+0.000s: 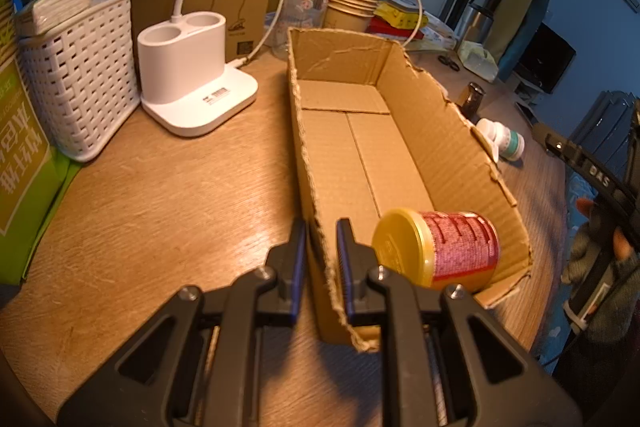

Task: Organize rigid objects
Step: 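Grasp the white pill bottle with green label with the right tool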

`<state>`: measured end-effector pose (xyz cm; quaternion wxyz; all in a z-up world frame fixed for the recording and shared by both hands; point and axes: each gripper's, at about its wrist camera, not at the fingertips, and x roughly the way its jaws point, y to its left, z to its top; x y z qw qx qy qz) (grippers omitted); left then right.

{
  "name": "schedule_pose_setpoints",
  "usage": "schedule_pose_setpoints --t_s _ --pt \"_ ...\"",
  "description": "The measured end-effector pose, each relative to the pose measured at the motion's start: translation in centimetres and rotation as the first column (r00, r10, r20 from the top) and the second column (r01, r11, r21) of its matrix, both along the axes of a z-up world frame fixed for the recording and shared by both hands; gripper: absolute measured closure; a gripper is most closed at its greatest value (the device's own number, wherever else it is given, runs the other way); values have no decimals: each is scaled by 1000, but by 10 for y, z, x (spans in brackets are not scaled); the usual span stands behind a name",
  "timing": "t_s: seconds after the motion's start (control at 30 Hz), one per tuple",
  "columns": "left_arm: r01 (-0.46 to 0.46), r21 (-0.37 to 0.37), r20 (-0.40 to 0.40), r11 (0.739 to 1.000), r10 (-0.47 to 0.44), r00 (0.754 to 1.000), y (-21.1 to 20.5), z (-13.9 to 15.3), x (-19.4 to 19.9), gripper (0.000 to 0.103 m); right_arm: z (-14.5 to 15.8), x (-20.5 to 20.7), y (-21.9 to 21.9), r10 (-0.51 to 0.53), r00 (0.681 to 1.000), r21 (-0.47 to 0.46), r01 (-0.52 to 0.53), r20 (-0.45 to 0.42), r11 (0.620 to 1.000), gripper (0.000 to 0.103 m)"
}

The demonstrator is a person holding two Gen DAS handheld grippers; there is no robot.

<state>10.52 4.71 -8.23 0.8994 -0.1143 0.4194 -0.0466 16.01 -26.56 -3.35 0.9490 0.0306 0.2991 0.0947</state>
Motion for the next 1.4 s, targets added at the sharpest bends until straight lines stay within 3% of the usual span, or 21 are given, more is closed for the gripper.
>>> schedule_pose_setpoints --t_s 0.37,0.73,0.93,1.07,1.4 --pt "0 1 1 1000 0 1000 0 0 0 87 -16 38 -22 -67 998 -90 65 -9 994 19" --pt "0 1 1 1000 0 1000 0 0 0 87 -38 66 -34 93 991 -171 -109 -95 979 19" --pt "1 0 1 1000 -1 1000 -1 0 0 86 -41 74 -20 124 988 -312 -146 -89 939 19" --pt "1 1 1 1000 -1 1000 -1 0 -1 86 -43 84 -14 198 970 -318 -235 -144 919 19" --pt "1 0 1 1000 -1 1000 -1 0 -1 86 -39 101 -2 252 955 -343 -292 -155 893 19"
